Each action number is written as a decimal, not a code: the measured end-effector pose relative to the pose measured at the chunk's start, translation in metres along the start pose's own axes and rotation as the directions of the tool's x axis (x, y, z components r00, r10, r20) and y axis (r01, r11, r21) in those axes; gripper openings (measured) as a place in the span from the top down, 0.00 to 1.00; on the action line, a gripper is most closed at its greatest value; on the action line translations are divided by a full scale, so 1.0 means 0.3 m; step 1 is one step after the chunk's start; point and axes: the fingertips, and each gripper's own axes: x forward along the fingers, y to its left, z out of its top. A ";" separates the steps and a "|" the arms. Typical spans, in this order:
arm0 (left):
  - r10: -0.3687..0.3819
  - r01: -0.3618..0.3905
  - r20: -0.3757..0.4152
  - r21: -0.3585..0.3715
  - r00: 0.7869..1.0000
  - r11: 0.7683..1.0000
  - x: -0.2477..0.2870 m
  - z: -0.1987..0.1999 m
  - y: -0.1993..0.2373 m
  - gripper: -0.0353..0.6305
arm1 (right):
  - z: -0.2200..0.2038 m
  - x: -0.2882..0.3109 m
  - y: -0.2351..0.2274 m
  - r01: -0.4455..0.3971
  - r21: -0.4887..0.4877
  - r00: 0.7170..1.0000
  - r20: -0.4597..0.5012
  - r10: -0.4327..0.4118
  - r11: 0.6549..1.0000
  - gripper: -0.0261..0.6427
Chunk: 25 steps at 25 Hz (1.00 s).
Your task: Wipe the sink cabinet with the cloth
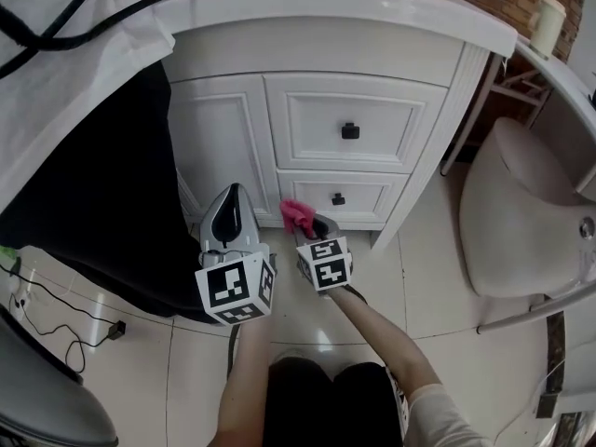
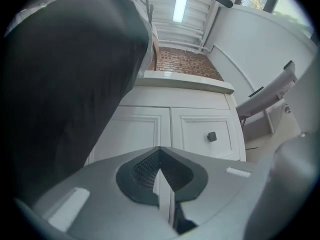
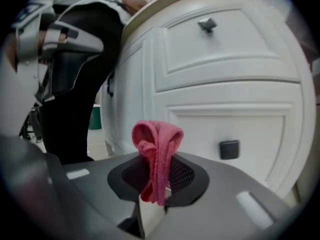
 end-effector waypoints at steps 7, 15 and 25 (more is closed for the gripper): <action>-0.014 0.013 -0.067 -0.021 0.998 1.000 0.011 -0.148 0.023 0.92 | -0.024 0.090 -0.125 0.107 0.067 0.994 0.028 -0.109 0.992 0.86; -0.036 0.033 -0.094 -0.031 0.995 0.999 0.014 -0.204 -0.008 0.92 | -0.159 -0.096 -0.441 0.263 0.101 0.964 -0.008 -0.264 0.959 0.86; -0.049 0.048 -0.121 -0.007 0.991 0.999 0.011 -0.237 -0.054 0.92 | -0.275 -0.410 -0.855 0.520 0.326 0.836 -0.006 -0.549 0.789 0.86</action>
